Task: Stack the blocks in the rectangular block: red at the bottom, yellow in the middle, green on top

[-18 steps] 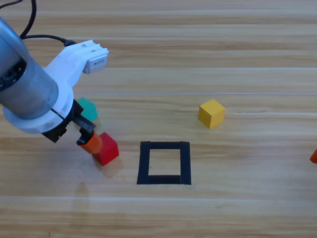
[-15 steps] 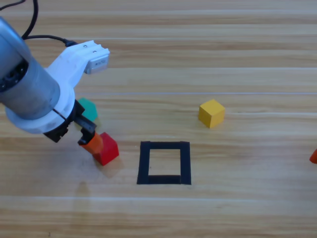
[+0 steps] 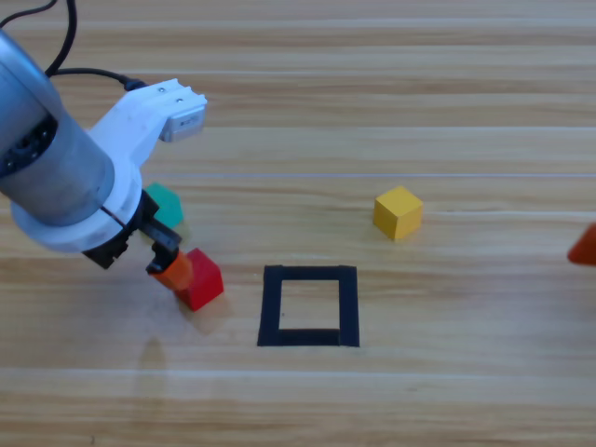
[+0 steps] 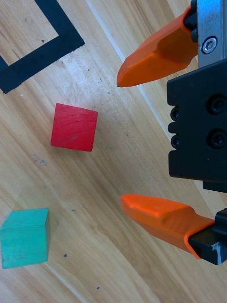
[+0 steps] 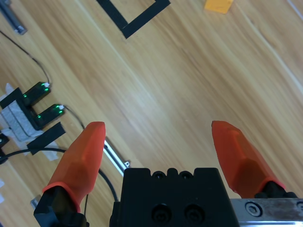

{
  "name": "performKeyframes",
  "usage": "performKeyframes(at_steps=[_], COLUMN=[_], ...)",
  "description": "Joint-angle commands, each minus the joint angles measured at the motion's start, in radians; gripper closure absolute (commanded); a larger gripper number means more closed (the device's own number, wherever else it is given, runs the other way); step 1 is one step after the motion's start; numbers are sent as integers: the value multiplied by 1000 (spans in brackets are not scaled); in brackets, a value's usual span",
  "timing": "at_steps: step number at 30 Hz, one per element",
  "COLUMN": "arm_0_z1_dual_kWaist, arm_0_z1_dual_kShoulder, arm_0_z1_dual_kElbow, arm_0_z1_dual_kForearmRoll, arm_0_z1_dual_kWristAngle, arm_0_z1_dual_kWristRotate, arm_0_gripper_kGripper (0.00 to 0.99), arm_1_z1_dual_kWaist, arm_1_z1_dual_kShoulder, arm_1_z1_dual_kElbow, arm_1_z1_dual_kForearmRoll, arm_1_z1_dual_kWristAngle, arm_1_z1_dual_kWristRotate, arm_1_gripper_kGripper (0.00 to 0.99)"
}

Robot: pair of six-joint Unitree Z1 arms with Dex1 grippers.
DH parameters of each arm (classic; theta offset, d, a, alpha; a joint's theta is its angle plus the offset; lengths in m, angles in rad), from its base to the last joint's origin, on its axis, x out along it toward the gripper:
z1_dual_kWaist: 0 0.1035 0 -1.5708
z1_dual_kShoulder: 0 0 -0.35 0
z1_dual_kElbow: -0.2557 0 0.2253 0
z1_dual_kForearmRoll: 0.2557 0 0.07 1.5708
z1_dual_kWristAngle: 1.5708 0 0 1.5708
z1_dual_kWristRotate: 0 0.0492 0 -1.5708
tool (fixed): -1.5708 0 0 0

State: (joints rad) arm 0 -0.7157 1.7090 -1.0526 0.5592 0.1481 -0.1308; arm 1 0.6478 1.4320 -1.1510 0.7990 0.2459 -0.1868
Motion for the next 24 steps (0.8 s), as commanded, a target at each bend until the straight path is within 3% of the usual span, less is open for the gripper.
performKeyframes(at_steps=[1, 7, 12, 18, 24], arm_0_z1_dual_kWaist=[-24, -24, -24, -24, -24], arm_0_z1_dual_kShoulder=[-12, -19, -14, -20, -22], arm_0_z1_dual_kElbow=[31, 29, 25, 23, 17], arm_0_z1_dual_kForearmRoll=[-7, -7, -12, -16, -16], arm_0_z1_dual_kWristAngle=[10, 10, 7, -4, -7], arm_0_z1_dual_kWristRotate=[2, 2, 5, 3, 2], arm_0_gripper_kGripper=[27, 27, 27, 24, 22], arm_1_z1_dual_kWaist=[26, 23, 13, 15, 20], arm_1_z1_dual_kShoulder=[225, 504, 759, 929, 1009], arm_1_z1_dual_kElbow=[-165, -397, -630, -828, -911], arm_1_z1_dual_kForearmRoll=[20, 55, 151, 262, 292], arm_1_z1_dual_kWristAngle=[-162, -235, -238, -261, -263], arm_1_z1_dual_kWristRotate=[41, 109, 148, 145, 133], arm_1_gripper_kGripper=[4, 4, 8, 13, 17])
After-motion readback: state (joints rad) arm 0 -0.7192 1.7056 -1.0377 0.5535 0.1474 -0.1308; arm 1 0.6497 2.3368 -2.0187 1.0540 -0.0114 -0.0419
